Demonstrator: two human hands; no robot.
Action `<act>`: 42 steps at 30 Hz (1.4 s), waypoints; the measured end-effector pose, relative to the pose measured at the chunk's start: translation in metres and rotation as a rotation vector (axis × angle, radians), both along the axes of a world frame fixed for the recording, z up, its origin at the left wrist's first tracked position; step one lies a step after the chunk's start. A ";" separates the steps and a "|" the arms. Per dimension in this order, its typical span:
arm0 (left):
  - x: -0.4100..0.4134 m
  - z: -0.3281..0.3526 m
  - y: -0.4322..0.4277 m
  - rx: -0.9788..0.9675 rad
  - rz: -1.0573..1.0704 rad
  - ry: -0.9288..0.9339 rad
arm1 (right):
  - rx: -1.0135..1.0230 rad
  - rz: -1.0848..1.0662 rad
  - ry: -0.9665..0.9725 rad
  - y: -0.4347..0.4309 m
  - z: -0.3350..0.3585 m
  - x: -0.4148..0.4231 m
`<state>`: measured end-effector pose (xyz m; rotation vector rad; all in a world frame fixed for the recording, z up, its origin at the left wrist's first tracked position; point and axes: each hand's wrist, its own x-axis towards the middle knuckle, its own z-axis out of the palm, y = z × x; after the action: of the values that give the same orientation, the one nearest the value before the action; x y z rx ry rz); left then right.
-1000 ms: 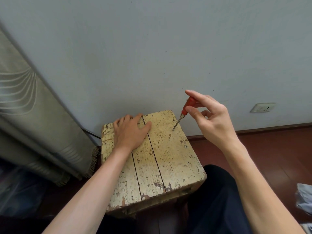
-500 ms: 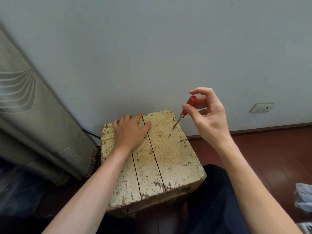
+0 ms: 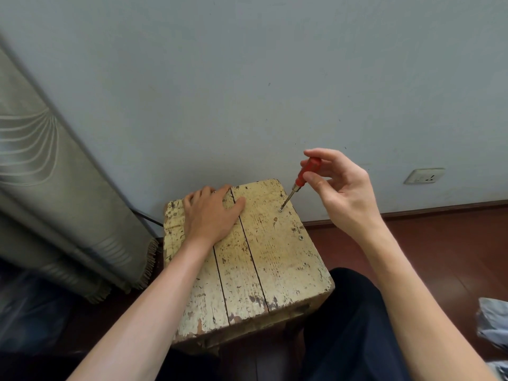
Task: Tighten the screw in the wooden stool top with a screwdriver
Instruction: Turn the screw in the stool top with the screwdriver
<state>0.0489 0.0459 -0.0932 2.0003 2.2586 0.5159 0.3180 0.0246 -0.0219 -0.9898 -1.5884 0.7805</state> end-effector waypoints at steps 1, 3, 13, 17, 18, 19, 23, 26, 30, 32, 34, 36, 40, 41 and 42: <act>0.000 0.000 0.000 0.000 0.000 0.000 | 0.004 -0.015 -0.009 -0.001 0.002 -0.002; 0.000 0.000 0.000 -0.001 0.000 0.005 | 0.012 -0.054 -0.016 -0.003 0.006 -0.009; 0.000 0.000 0.001 0.003 -0.004 0.005 | 0.030 -0.104 -0.055 -0.001 0.005 -0.011; -0.001 -0.001 0.001 -0.004 -0.003 0.004 | -0.020 0.001 -0.043 -0.001 0.006 0.000; 0.000 -0.001 0.001 -0.004 -0.002 0.004 | -0.030 0.030 -0.029 -0.002 0.007 0.002; 0.000 -0.001 0.001 -0.003 -0.001 0.004 | -0.041 0.060 -0.011 -0.002 0.007 0.004; -0.001 -0.002 0.001 -0.004 -0.001 -0.002 | -0.035 0.083 0.015 -0.002 0.007 0.005; -0.001 -0.002 0.002 -0.015 -0.003 0.001 | -0.005 0.037 0.010 0.000 0.006 0.004; -0.001 -0.002 0.002 -0.013 -0.001 0.008 | 0.034 -0.079 0.000 -0.002 0.005 -0.006; -0.001 -0.002 0.002 -0.017 0.002 0.011 | 0.060 -0.111 0.022 -0.003 0.004 -0.010; -0.001 -0.002 0.001 -0.014 0.004 0.016 | 0.089 -0.133 0.001 -0.003 0.003 -0.009; -0.001 -0.002 0.001 -0.012 0.002 0.018 | 0.087 -0.128 -0.048 -0.001 0.001 -0.003; -0.001 -0.002 0.002 -0.012 0.001 0.014 | 0.025 0.034 -0.065 0.003 0.000 0.009; -0.001 -0.003 0.002 -0.010 0.001 0.011 | 0.019 0.061 -0.048 0.003 0.001 0.010; -0.001 -0.003 0.002 -0.007 0.001 0.008 | 0.016 0.074 -0.033 0.003 0.001 0.010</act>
<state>0.0478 0.0476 -0.0962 2.0017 2.2638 0.5004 0.3284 0.0281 -0.0213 -0.9406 -1.6651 0.8043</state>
